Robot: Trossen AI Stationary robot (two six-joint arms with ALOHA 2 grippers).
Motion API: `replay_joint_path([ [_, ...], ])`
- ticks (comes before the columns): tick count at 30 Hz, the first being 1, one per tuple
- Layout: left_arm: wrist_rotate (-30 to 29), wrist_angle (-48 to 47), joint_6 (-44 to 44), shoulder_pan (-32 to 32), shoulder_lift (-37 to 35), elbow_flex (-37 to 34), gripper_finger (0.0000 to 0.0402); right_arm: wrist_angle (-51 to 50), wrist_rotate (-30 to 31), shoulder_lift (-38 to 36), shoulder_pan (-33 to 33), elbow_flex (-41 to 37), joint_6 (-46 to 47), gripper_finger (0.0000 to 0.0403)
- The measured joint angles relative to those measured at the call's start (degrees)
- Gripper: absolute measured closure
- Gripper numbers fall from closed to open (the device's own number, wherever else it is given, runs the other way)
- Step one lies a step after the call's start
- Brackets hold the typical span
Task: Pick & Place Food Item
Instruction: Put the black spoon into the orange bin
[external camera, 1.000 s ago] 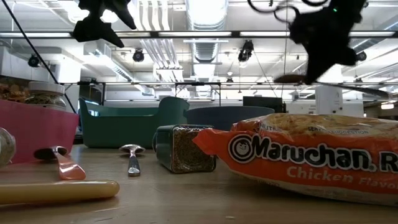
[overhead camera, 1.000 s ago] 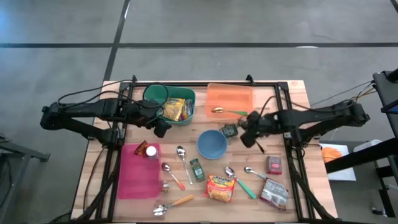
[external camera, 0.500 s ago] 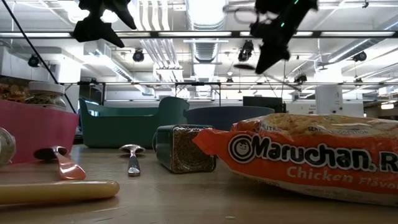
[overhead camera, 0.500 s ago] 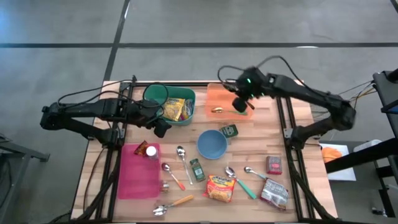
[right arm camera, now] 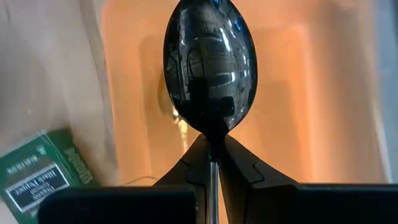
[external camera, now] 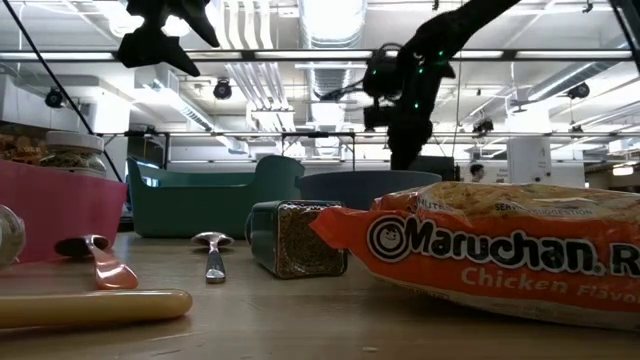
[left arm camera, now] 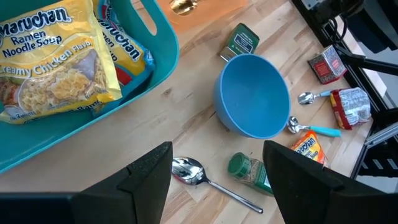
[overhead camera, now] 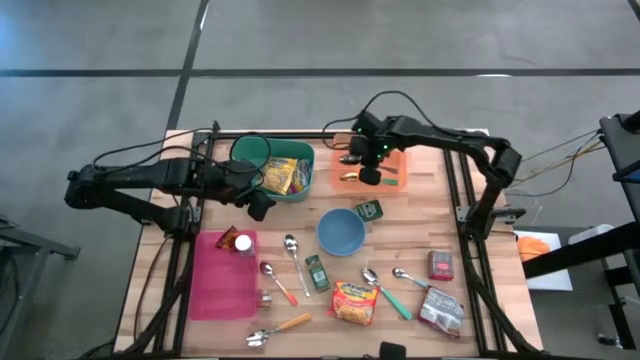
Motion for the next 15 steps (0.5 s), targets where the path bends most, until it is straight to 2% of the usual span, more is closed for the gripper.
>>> replay_joint_path([
  [15,0.0,0.0,-0.3,0.1,0.0,0.0,0.0151,4.6,-4.5,1.6,0.9,-5.4,-0.6,0.039],
])
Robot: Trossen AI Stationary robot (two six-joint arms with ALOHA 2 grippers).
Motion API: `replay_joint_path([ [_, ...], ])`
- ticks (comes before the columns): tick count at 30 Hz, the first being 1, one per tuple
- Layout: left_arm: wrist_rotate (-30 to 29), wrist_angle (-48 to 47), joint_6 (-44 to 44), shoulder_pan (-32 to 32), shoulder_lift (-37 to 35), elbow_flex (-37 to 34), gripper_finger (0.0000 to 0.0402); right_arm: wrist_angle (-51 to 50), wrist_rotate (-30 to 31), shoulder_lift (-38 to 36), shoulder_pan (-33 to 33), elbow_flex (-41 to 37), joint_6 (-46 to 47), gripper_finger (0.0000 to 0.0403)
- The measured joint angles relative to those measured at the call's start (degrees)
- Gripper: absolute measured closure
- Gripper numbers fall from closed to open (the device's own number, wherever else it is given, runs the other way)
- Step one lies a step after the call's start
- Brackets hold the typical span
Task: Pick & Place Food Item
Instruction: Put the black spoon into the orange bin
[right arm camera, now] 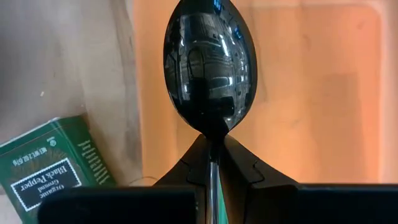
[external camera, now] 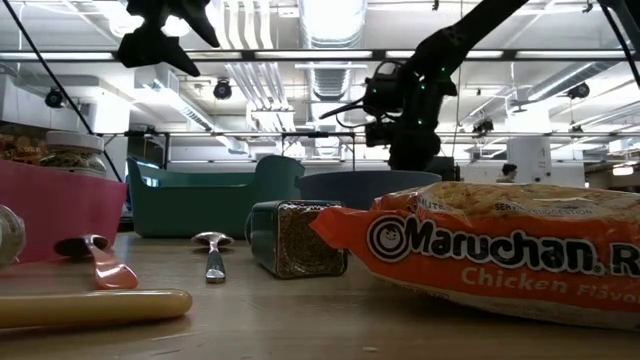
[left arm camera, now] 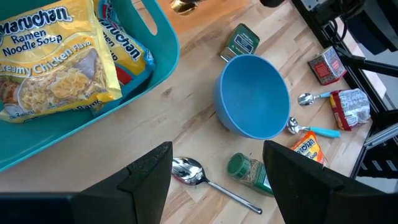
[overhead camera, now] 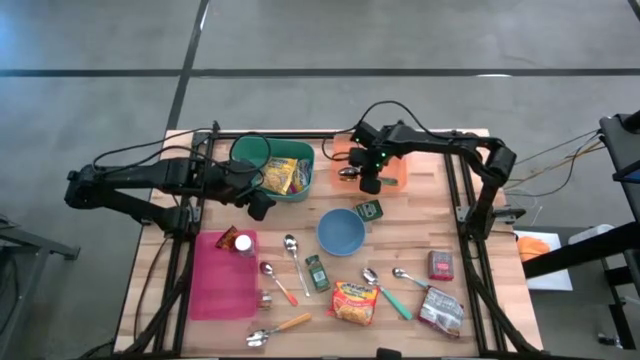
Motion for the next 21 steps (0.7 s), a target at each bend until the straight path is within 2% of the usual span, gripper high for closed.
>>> replay_joint_path([
  [7,0.0,0.0,0.0,0.1,0.0,0.0,0.0151,1.5,0.0,1.2,0.0,-2.6,1.6,0.039],
  [21,0.0,0.0,-1.2,0.1,0.0,0.0,0.0151,3.6,0.1,2.3,0.2,-3.2,4.5,0.039],
])
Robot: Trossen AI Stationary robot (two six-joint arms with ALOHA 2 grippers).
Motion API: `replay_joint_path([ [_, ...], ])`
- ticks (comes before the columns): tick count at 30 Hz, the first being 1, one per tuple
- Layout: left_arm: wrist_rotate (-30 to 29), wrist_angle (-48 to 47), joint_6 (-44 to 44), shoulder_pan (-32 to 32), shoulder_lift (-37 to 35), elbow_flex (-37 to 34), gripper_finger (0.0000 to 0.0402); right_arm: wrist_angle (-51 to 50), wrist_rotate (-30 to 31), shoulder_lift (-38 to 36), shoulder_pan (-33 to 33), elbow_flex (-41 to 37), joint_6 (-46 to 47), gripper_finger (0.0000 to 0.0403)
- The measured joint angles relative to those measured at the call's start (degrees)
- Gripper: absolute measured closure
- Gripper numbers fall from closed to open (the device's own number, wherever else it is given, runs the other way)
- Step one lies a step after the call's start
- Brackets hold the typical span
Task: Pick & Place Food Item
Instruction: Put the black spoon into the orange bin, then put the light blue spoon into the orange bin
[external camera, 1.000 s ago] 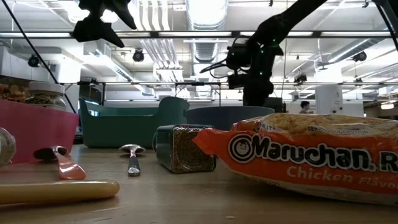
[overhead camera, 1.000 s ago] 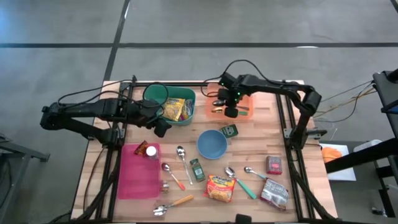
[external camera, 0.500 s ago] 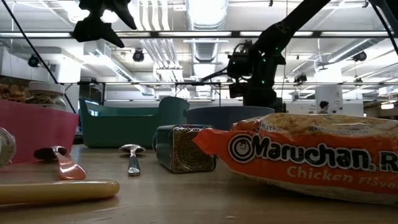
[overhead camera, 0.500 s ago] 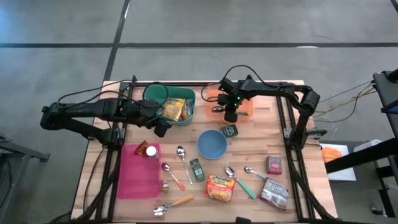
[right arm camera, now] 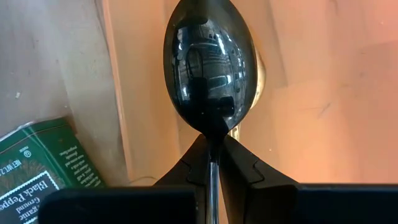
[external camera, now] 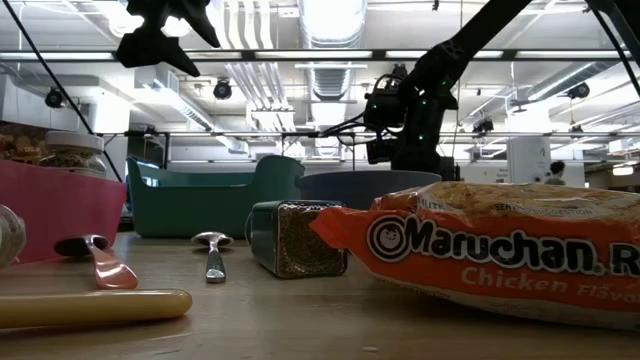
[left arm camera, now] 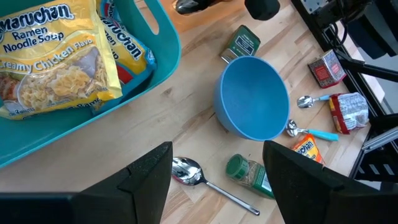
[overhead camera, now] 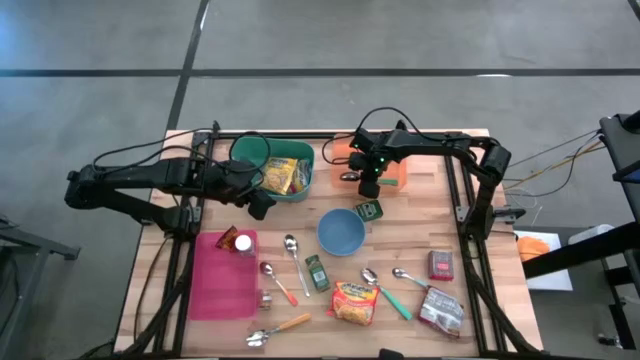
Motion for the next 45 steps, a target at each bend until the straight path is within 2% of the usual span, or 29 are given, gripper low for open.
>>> replay_joint_path([
  [17,0.0,0.0,0.0,0.0,0.0,0.0,0.0151,2.4,0.2,-0.2,0.0,-3.6,5.9,0.0384],
  [20,0.0,0.0,0.0,0.0,0.0,0.0,0.0151,1.4,-0.1,-0.1,0.0,-3.5,7.0,0.0351],
  [27,0.0,0.0,0.0,0.0,0.0,0.0,0.0151,1.4,0.0,-0.1,0.0,-3.0,10.6,0.0238],
  [31,0.0,0.0,0.0,0.0,0.0,0.0,0.0151,1.3,0.0,-0.2,0.0,-3.0,14.0,0.0195],
  [38,0.0,0.0,0.0,0.1,0.0,0.0,0.0151,1.2,0.0,-3.9,0.0,-3.0,20.0,0.0159],
  [45,0.0,0.0,0.0,0.1,0.0,0.0,0.0151,1.0,1.7,-10.7,0.3,-3.0,22.9,0.0156],
])
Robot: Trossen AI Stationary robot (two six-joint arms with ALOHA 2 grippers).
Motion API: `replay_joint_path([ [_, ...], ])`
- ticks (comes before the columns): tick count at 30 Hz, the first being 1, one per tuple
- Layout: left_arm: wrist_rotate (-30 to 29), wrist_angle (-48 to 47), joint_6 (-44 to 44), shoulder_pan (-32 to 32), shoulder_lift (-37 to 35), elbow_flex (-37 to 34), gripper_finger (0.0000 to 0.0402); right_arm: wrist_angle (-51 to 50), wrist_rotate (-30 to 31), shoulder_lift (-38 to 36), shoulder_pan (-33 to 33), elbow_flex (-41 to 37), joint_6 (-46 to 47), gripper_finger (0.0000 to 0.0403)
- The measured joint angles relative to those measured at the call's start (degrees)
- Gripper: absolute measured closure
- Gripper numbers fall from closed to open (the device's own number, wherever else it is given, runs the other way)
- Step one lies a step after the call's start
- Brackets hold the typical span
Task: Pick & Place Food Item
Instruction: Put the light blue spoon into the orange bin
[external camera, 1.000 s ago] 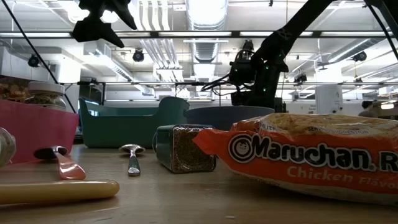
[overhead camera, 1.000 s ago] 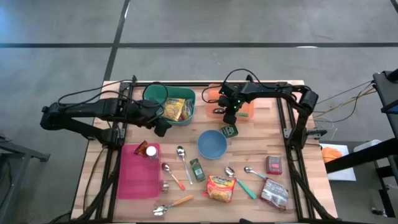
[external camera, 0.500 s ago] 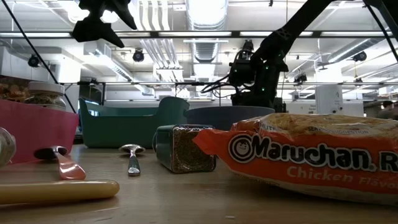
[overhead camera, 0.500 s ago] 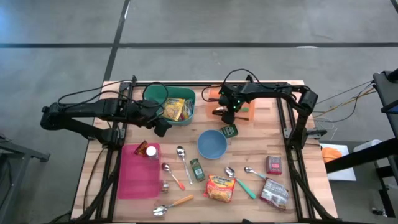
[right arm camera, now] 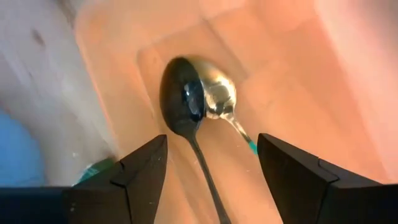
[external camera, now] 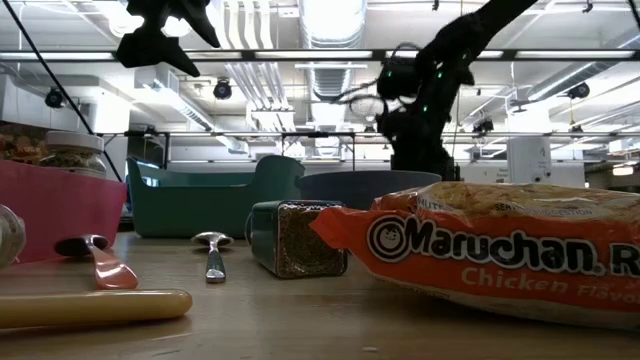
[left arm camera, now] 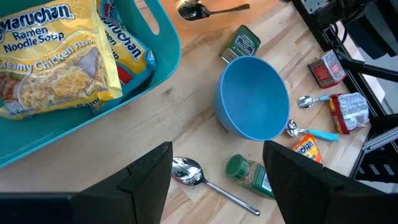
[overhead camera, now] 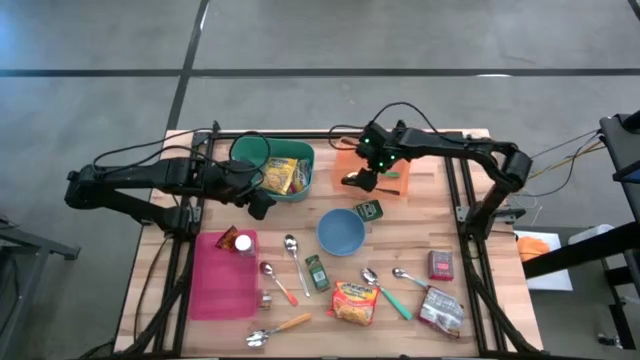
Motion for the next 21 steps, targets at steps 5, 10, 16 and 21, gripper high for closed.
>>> replay_joint_path([
  [5,0.0,0.0,0.0,0.0,0.0,0.0,0.0151,-4.2,-0.2,-6.5,2.7,0.0,-1.8,0.0155],
  [10,0.0,0.0,0.2,0.0,0.0,0.0,0.0151,-11.7,-0.1,-13.0,7.9,-0.9,-0.4,0.0155],
  [16,0.0,0.0,1.4,0.0,0.0,0.0,0.0151,-14.7,0.0,-20.1,17.3,-6.3,8.1,0.0156],
  [21,0.0,0.0,1.4,0.0,0.0,0.0,0.0151,-14.6,0.5,-24.3,25.3,-11.7,19.1,0.0157],
])
